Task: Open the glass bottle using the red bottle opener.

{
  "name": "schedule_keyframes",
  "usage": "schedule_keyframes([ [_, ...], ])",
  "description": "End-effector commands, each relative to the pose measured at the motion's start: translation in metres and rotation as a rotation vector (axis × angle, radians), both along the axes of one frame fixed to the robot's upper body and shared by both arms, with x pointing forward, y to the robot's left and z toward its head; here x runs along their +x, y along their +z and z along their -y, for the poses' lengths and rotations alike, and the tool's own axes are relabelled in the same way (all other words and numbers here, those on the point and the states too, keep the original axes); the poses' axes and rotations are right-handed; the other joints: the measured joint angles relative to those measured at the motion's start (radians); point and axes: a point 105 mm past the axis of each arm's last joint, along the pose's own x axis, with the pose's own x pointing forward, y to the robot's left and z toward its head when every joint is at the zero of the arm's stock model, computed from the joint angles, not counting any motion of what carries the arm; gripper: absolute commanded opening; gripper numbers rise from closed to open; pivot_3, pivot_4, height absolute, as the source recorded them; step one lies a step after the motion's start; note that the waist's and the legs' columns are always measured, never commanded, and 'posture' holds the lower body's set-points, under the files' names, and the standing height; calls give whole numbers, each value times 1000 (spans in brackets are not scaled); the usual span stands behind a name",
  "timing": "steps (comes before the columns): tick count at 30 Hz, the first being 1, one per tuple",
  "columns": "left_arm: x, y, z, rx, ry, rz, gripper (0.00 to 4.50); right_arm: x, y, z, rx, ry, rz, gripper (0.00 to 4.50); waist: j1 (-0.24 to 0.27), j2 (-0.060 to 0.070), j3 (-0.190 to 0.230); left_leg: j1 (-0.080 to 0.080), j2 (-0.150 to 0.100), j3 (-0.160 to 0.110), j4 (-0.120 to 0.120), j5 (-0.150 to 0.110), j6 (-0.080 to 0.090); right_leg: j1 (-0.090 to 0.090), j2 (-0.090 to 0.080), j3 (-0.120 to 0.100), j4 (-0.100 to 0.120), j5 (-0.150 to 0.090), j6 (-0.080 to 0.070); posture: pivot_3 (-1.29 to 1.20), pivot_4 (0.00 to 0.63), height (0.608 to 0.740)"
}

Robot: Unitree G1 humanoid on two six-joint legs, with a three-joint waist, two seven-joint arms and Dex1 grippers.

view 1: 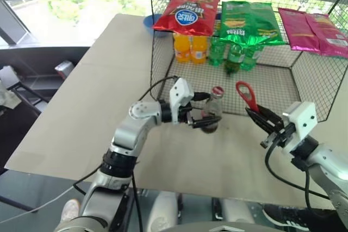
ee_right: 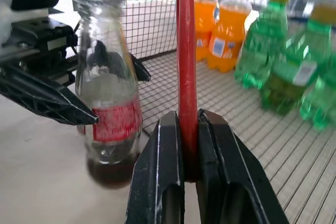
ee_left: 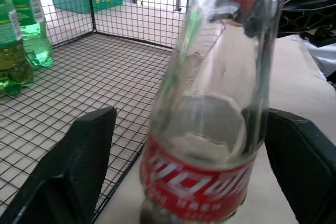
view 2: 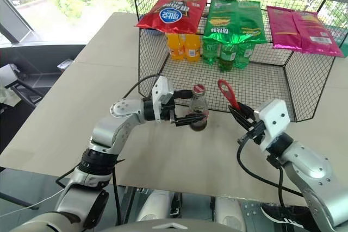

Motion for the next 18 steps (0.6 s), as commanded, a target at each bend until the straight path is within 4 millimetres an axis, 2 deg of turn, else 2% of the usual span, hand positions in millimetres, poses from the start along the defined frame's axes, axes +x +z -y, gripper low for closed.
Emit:
schedule_keyframes([
  [1,0,12,2,-20,-24,47,4444,1,11,-3,-12,-4,97,0,0,0,0,0,0,0,0,0,0,0,0,0,0,0,0,0,150,740],
  [5,0,13,2,-35,-26,46,4444,2,11,-6,-41,-7,131,0,0,0,0,0,0,1,0,0,0,0,0,1,0,0,0,0,150,740],
  [8,-1,13,2,-41,-34,41,3708,2,13,-9,-67,-1,157,0,-1,0,0,0,0,1,0,0,0,0,0,0,0,0,0,0,150,740],
  [9,-2,13,3,-41,-40,41,3210,1,14,-10,-71,1,164,0,-1,0,0,0,0,1,0,0,0,0,0,0,0,0,0,0,150,740],
  [11,-5,13,3,-42,-51,41,2584,2,17,-11,-80,1,181,0,-1,0,0,0,0,1,0,0,0,0,0,1,0,0,0,0,150,740],
  [18,-9,13,5,-37,-79,42,2584,6,30,-22,-147,31,279,0,-1,0,0,0,0,1,0,0,0,0,0,1,0,0,0,0,150,740],
])
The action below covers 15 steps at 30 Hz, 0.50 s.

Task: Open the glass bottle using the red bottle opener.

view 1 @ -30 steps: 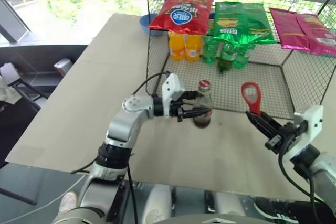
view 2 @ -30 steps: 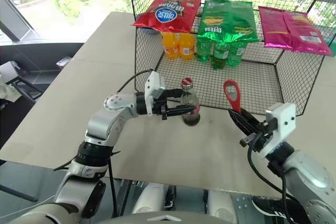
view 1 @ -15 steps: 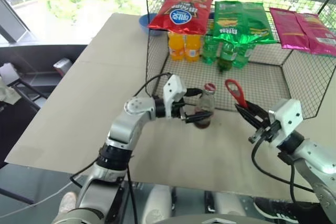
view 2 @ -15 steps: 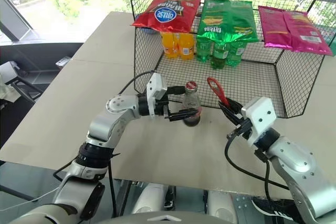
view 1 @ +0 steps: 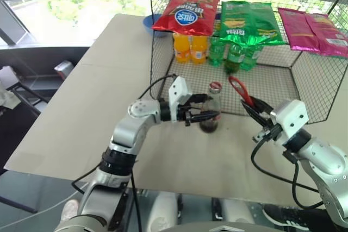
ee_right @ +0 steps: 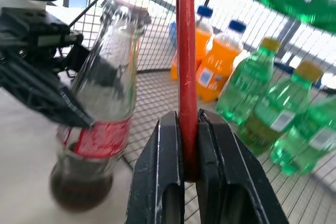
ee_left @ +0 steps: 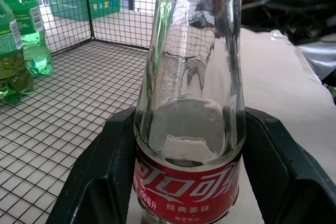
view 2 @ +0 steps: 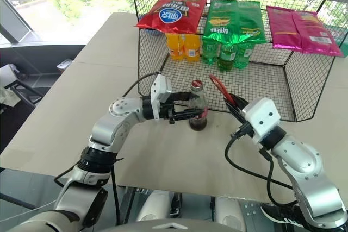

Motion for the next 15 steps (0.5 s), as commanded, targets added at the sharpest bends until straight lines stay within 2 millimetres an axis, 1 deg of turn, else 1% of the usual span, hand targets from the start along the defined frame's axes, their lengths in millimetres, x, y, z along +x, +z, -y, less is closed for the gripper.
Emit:
schedule_keyframes([
  [1,-7,9,6,-21,-50,36,2584,-4,16,-12,-37,43,103,0,0,0,0,0,0,0,0,0,0,0,0,0,0,0,0,0,150,740],
  [5,-8,11,7,-22,-56,37,2584,0,18,-21,-125,47,190,0,0,0,0,0,0,0,0,0,0,-1,0,0,0,0,0,0,150,740],
  [8,-8,12,8,-23,-62,38,2584,6,16,-26,-223,40,276,0,0,0,0,0,0,0,0,0,0,-1,0,0,0,0,0,0,150,740],
  [11,-8,14,8,-23,-66,40,2584,5,4,-33,-338,54,350,0,1,0,0,0,-1,0,0,0,-1,-1,0,0,0,0,0,0,150,740],
  [15,-7,14,9,-24,-69,41,2584,7,-9,-32,-388,22,381,0,0,0,0,0,-1,0,0,2,-4,-1,0,0,0,0,0,0,150,740],
])
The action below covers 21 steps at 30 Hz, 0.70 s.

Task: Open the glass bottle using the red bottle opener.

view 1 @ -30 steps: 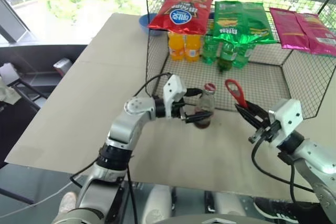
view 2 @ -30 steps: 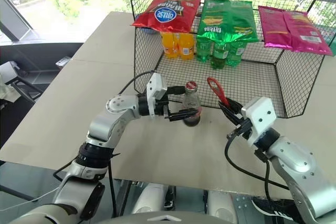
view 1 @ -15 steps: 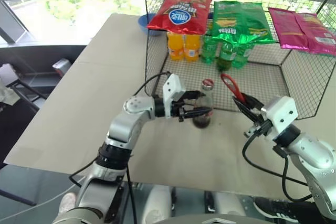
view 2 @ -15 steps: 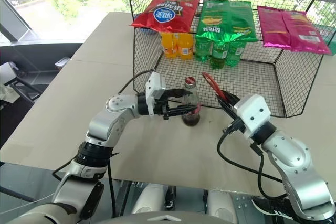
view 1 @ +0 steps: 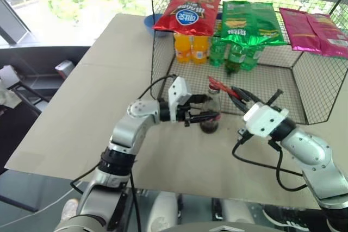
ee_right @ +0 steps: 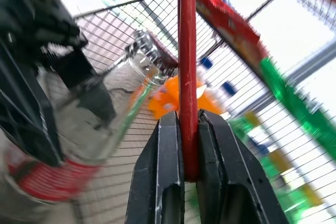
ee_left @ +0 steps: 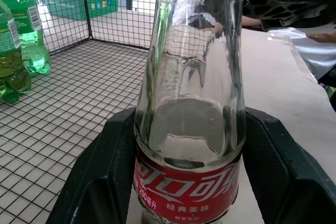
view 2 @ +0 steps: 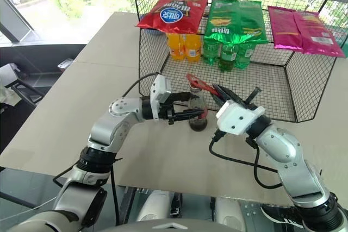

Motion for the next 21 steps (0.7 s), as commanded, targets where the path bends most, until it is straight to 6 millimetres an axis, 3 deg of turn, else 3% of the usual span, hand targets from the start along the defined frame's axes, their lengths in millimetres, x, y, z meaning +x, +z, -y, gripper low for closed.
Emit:
schedule_keyframes([
  [1,-6,14,9,-25,-58,46,2584,-3,-18,-6,-65,1,20,0,0,0,0,0,0,0,0,0,0,0,0,0,0,0,0,0,150,740],
  [10,-5,15,10,-27,-59,48,2584,-3,-47,-12,-71,-49,34,0,0,0,0,0,0,0,0,0,-1,0,0,0,1,0,0,0,150,740],
  [21,-4,18,15,-27,-67,52,2584,0,-57,-24,-20,-65,88,0,0,0,-1,2,0,0,0,1,-1,1,0,0,1,0,0,0,150,740],
])
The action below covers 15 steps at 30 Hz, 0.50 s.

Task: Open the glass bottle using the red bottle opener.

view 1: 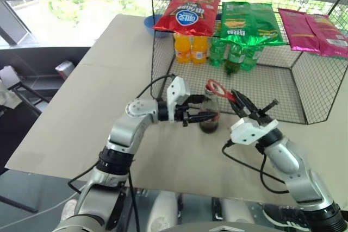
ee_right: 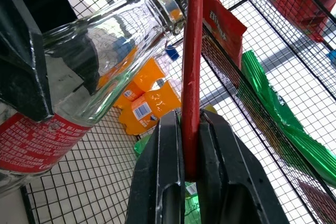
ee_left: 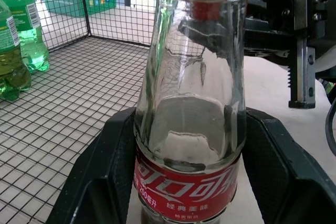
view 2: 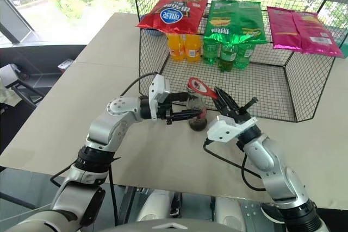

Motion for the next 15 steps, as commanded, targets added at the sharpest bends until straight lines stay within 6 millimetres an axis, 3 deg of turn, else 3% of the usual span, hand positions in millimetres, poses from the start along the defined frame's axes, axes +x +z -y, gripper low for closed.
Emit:
schedule_keyframes([
  [1,-5,18,17,-36,-64,57,2584,-7,-27,-17,-44,79,-78,0,0,0,0,0,0,0,0,0,0,0,0,0,0,0,0,0,150,740],
  [6,-6,19,18,-36,-72,59,2584,-7,-40,-19,-47,89,-102,0,0,0,0,0,0,0,0,0,0,0,0,0,0,0,0,0,150,740],
  [15,-6,18,17,-26,-74,54,2584,-7,-37,-22,24,111,-104,0,0,0,0,0,0,0,0,0,0,0,0,0,0,0,0,0,150,740],
])
